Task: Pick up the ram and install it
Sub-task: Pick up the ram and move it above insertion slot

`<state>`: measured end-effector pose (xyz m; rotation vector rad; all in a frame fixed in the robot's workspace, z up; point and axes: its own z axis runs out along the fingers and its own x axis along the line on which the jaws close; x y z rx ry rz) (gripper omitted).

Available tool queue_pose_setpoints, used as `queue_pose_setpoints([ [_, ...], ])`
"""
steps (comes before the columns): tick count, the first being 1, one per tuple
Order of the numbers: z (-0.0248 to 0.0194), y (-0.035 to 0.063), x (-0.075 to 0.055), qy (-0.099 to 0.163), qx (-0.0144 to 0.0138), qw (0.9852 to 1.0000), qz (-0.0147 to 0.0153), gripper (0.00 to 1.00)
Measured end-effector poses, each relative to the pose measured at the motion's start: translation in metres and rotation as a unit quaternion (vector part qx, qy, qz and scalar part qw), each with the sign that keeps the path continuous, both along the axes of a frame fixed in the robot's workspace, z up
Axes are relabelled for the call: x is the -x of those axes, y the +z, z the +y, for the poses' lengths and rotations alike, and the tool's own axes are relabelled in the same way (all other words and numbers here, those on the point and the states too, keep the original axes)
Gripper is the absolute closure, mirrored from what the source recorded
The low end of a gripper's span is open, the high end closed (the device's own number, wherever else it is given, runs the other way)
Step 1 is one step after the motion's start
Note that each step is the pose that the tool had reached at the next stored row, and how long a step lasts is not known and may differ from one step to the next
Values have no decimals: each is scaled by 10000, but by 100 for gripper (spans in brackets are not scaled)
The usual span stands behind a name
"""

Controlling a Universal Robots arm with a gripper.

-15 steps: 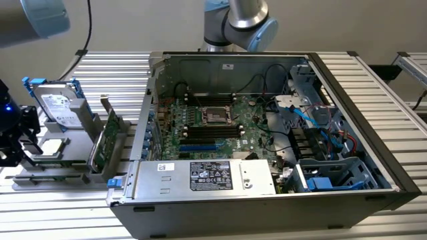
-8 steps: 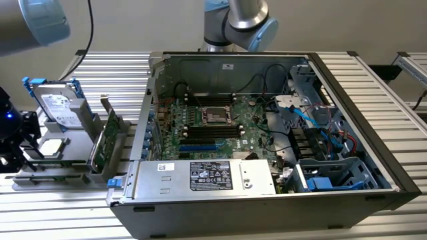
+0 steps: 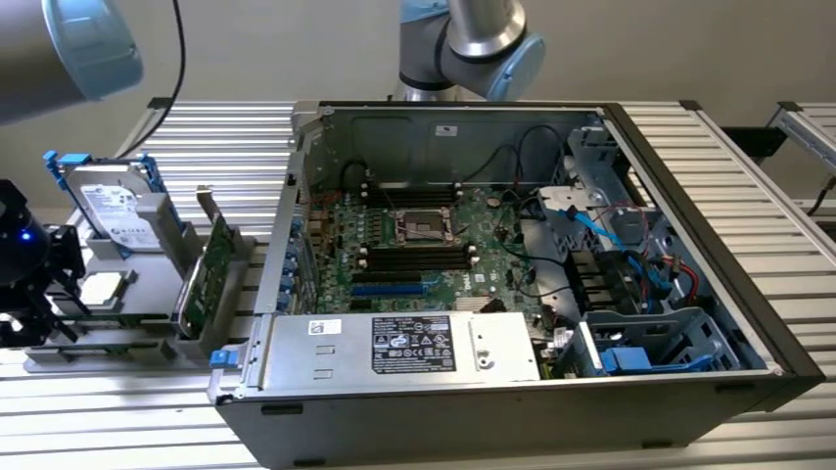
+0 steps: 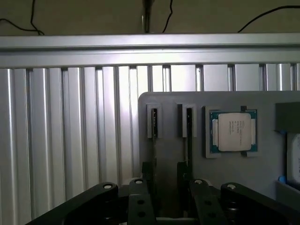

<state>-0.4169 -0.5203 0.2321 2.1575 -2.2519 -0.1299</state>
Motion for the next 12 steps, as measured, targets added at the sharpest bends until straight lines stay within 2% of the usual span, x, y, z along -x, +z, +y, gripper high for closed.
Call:
queue_pose_setpoints([
  [5, -72, -34, -43, 0, -48, 10000, 28, 64],
  [8, -103, -51, -76, 2, -72, 10000, 35, 64],
  [12, -122, -70, -137, 11, -85, 10000, 41, 64],
])
